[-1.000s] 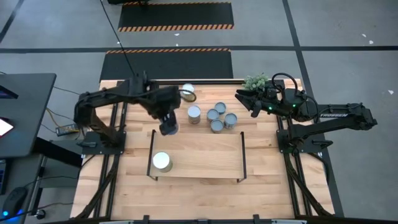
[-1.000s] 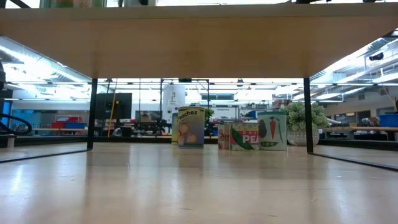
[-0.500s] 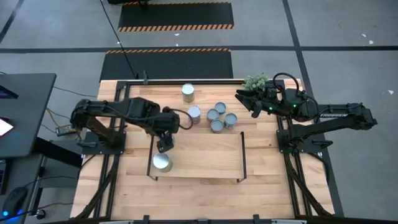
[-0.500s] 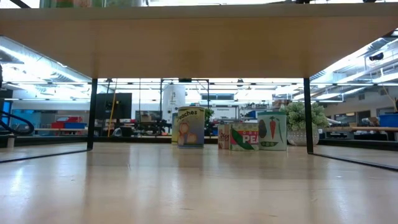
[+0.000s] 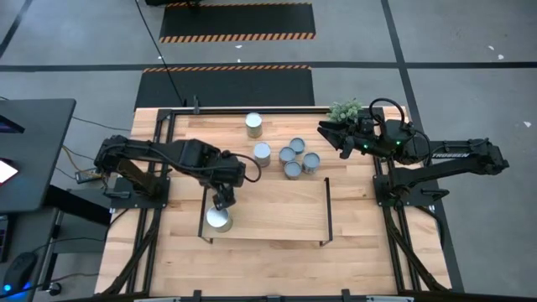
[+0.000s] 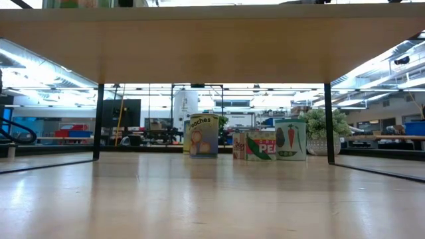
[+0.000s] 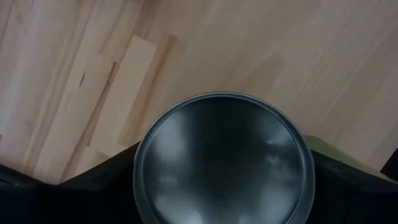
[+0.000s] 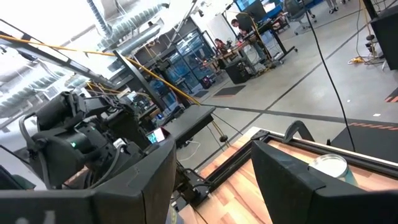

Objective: Pick and place cans onto a shelf
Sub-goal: Put the canned peas on the shelf

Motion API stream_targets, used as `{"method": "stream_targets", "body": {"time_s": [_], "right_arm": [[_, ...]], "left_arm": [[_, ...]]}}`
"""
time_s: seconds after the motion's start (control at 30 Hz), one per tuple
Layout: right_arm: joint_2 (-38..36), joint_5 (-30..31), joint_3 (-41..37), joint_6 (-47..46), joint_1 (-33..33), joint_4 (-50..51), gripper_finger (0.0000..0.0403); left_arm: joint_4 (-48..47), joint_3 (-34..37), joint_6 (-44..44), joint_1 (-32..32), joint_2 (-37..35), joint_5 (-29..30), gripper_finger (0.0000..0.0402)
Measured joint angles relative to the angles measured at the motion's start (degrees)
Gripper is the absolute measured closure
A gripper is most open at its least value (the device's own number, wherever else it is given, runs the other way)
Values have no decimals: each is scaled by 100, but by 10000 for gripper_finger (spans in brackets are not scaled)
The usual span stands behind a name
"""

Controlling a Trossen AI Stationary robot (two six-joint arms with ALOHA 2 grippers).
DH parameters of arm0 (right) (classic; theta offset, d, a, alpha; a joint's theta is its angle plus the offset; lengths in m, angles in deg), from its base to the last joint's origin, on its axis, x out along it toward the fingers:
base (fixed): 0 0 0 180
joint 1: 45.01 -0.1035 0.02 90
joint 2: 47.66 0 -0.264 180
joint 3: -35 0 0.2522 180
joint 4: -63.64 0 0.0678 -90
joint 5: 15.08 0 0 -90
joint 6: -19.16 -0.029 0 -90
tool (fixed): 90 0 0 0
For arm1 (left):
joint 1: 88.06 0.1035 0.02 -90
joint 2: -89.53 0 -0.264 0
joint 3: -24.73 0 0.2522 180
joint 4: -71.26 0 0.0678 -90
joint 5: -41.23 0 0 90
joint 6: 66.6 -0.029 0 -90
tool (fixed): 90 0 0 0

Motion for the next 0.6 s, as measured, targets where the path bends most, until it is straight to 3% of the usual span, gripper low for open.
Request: {"method": "stream_targets", "body": {"time_s": [0.27,0.6], "right_arm": [[0,0,0,26,0,-2,186],[0,-2,1,185,-4,-225,186]], "left_arm": [[64,0,-40,16,0,-173,47],[22,0,21,16,0,-205,42]]}}
